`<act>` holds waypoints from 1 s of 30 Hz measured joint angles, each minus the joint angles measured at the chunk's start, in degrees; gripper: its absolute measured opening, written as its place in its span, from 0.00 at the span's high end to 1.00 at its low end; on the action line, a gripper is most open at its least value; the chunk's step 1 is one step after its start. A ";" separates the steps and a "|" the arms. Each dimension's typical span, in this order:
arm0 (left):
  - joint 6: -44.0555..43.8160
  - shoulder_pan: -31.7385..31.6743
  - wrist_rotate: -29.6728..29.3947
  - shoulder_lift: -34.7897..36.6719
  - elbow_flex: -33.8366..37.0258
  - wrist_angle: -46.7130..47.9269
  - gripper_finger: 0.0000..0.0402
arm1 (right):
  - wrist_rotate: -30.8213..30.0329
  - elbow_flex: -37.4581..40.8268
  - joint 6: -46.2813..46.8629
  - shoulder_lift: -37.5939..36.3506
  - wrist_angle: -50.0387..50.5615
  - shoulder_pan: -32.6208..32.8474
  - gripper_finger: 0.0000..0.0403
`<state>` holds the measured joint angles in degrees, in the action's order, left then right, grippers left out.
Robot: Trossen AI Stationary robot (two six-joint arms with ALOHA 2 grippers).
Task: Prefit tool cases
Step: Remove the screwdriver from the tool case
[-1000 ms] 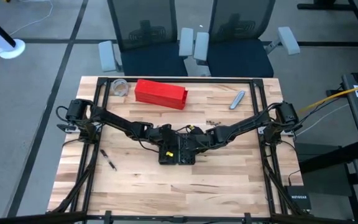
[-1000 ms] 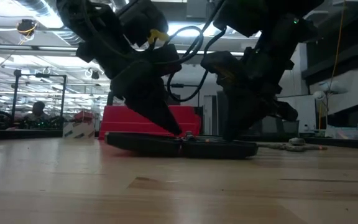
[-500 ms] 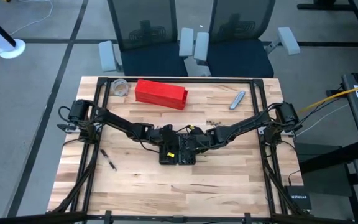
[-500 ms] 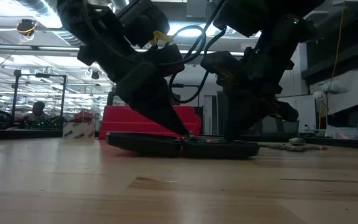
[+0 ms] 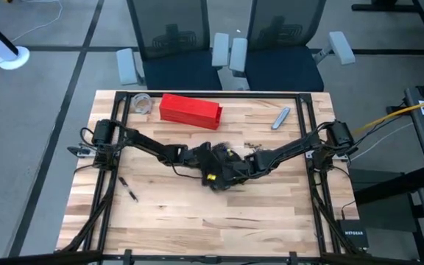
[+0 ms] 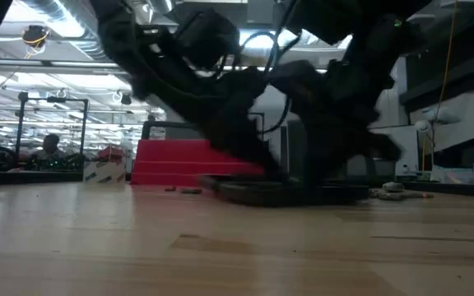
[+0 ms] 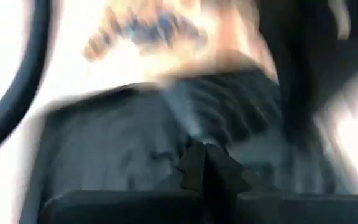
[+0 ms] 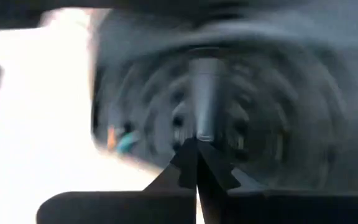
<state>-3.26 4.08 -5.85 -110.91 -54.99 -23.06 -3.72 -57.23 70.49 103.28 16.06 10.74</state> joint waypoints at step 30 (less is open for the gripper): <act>15.16 -11.60 4.04 13.53 -0.95 17.02 1.00 | 1.17 1.18 -7.40 -4.44 -2.57 -0.24 1.00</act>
<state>11.89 -7.52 -1.81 -97.38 -55.94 -6.04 -2.55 -56.05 63.09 98.84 13.49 10.51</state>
